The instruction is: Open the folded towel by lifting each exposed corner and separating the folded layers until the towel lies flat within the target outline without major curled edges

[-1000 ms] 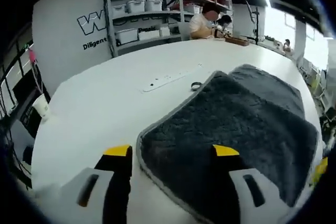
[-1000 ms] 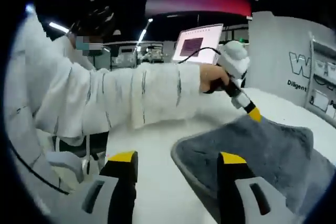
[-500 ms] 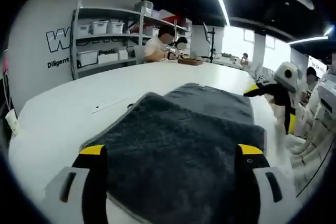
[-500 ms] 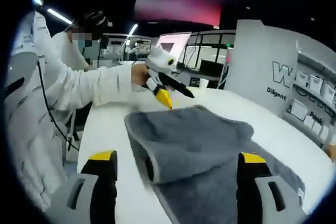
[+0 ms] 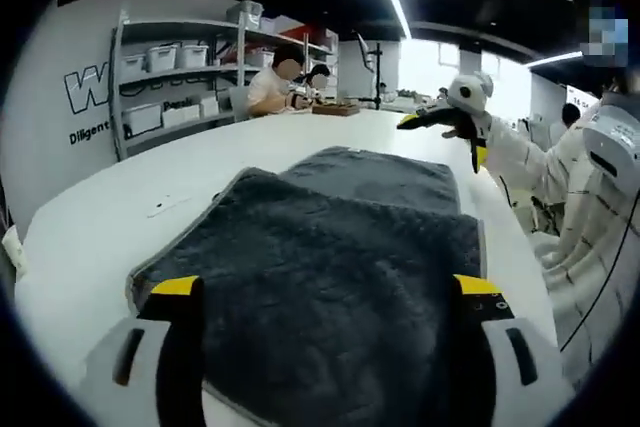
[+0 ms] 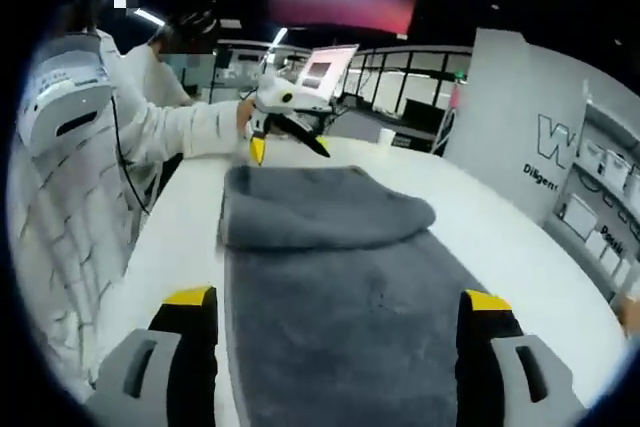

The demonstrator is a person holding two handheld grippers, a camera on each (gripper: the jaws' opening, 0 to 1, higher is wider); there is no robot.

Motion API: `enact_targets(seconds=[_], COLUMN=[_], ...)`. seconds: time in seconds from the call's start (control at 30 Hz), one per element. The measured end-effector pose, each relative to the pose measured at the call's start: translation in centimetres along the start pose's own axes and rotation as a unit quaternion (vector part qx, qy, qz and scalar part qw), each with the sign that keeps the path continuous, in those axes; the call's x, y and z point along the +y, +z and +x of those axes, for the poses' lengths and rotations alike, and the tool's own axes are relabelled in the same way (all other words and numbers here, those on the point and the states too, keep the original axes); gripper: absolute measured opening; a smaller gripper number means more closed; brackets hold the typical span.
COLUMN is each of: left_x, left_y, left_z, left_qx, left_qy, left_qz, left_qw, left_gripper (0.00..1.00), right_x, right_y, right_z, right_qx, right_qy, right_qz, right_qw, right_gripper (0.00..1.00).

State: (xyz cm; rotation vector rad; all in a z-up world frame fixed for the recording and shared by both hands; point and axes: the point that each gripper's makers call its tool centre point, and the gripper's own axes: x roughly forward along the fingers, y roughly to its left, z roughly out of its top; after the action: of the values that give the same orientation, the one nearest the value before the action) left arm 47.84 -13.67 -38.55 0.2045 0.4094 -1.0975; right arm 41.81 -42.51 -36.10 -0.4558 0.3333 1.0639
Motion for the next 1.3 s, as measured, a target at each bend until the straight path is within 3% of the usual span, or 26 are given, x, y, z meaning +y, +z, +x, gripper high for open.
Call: enact_targets(seconds=[0.2, 0.3, 0.67, 0.83, 1.0, 1.17, 1.3], left_x=[-0.1, -0.2, -0.3, 0.3, 1.4, 1.4, 1.4], left_y=[0.0, -0.7, -2.9, -4.1, -4.4, -4.5, -4.9], left_z=[0.5, 0.8, 2.4, 2.7, 2.6, 2.5, 2.6], left_qx=[-0.007, 0.008, 0.042, 0.063, 0.057, 0.061, 0.07], left_qy=[-0.016, -0.015, -0.012, -0.003, 0.007, 0.007, 0.008], left_qz=[-0.013, -0.004, -0.002, 0.006, -0.011, -0.003, 0.017], left_qw=[0.9998, 0.9999, 0.9991, 0.998, 0.9983, 0.9981, 0.9974], left_gripper=[0.99, 0.99, 0.98, 0.99, 0.98, 0.96, 0.95], right_x=[-2.8, -4.1, -5.5, -5.9, -5.7, -5.5, -5.5], right_y=[-2.8, -3.9, -8.7, -9.4, -9.9, -10.9, -10.8], right_z=[-0.6, -0.6, 0.6, 0.8, 0.9, 0.9, 0.9], right_qx=[0.042, 0.049, 0.092, 0.093, 0.092, 0.107, 0.099], right_qy=[0.024, 0.03, 0.056, 0.054, 0.064, 0.075, 0.077], right_qz=[0.013, 0.03, 0.061, 0.068, 0.074, 0.076, 0.081], right_qw=[0.9987, 0.9979, 0.9924, 0.9919, 0.9909, 0.9885, 0.9888], right_gripper=[0.99, 0.99, 0.99, 0.99, 0.99, 0.99, 0.99])
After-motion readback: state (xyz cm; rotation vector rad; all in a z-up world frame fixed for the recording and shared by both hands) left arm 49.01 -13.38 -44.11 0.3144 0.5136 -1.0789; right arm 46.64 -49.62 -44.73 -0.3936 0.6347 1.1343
